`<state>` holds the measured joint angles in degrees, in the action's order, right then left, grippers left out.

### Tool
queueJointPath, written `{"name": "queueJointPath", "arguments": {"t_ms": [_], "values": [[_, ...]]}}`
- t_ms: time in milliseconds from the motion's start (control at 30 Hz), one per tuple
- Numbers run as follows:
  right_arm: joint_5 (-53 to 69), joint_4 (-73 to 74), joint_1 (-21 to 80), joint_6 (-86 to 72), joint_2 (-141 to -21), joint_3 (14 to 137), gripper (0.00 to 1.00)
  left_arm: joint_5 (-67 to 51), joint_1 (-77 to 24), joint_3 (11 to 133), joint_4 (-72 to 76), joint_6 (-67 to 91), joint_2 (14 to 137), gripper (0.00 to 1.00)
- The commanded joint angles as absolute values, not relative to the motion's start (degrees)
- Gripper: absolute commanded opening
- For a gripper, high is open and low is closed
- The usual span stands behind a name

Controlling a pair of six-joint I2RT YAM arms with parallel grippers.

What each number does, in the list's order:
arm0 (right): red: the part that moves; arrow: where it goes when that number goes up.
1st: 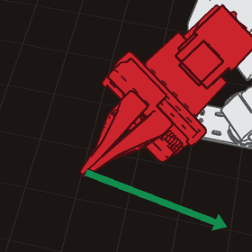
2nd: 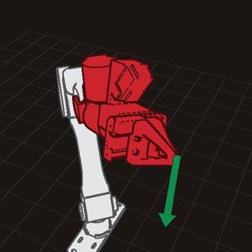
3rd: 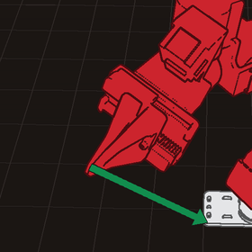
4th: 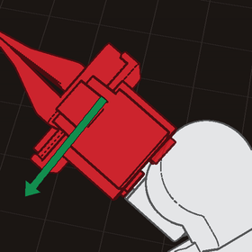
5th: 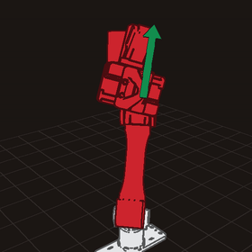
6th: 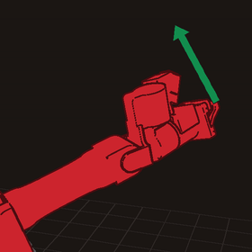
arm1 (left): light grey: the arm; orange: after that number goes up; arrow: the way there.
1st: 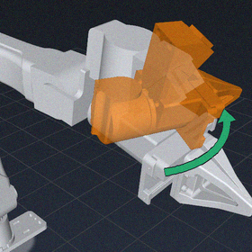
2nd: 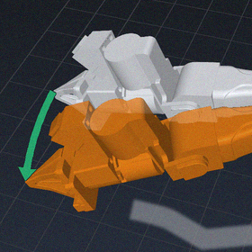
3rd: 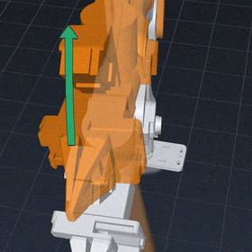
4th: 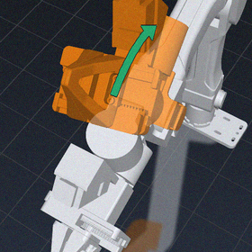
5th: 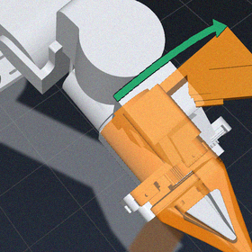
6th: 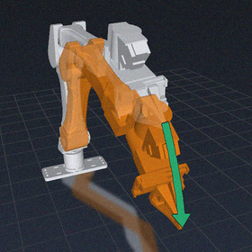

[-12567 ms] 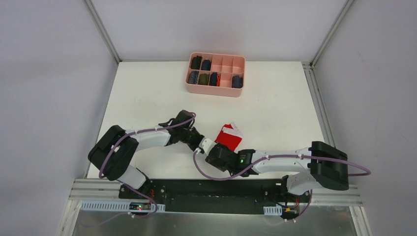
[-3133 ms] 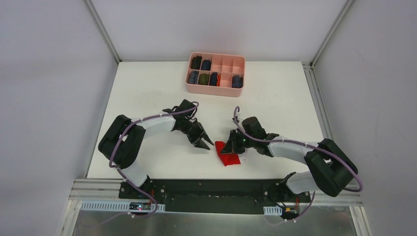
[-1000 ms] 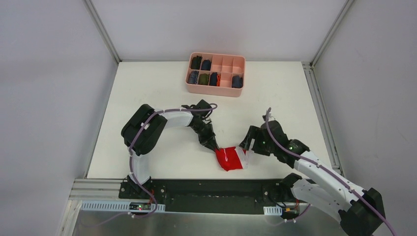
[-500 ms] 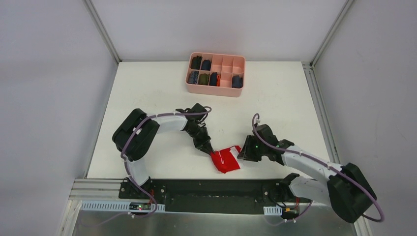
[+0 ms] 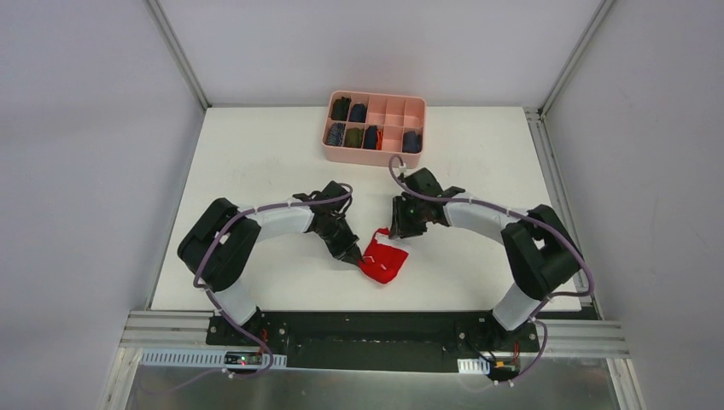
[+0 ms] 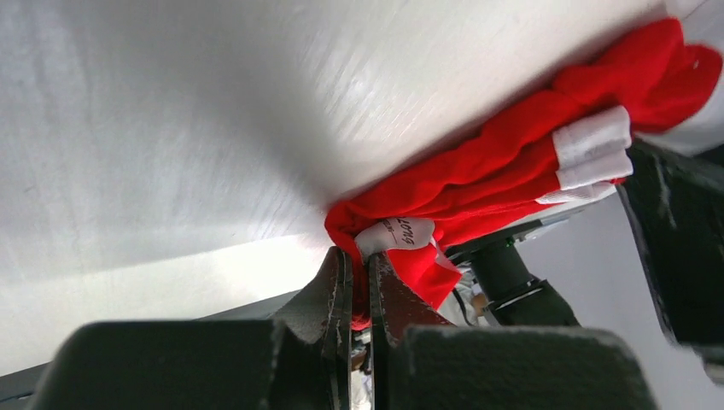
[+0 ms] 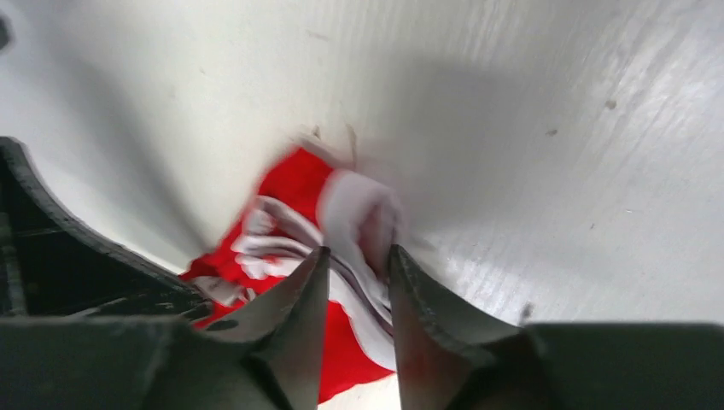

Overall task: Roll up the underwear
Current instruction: Roll the underwear to the center of the board.

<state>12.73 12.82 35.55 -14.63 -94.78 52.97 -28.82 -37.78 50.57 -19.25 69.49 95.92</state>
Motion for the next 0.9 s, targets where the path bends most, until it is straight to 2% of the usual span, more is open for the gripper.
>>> {"name": "queueJointPath", "arguments": {"t_ms": [0,67,133,300,467,633,867], "values": [[12.8,23.1,35.1,-7.2,-91.8,59.7,0.44,-25.9,-37.7,53.5,-19.9,71.9,98.7,0.00],[10.9,24.9,35.1,-6.5,-88.6,59.5,0.54,-25.5,-37.7,54.0,-19.9,73.1,98.9,0.00],[8.8,26.3,35.1,-6.2,-85.3,58.3,0.58,-25.4,-37.7,54.3,-20.3,74.4,99.0,0.00],[4.1,29.3,37.9,-8.0,-75.0,56.0,0.60,-25.3,-37.8,54.3,-21.0,75.9,98.6,0.00],[-5.5,27.0,50.1,-8.6,-66.4,50.7,0.61,-25.5,-38.2,55.4,-21.5,76.2,98.8,0.00],[-12.6,24.4,61.5,-8.3,-70.0,49.6,0.60,-26.2,-38.3,56.5,-21.5,75.7,99.7,0.00],[-15.0,21.7,66.3,-7.0,-79.3,54.0,0.58,-26.4,-38.4,56.8,-21.9,76.0,100.1,0.00]]}}
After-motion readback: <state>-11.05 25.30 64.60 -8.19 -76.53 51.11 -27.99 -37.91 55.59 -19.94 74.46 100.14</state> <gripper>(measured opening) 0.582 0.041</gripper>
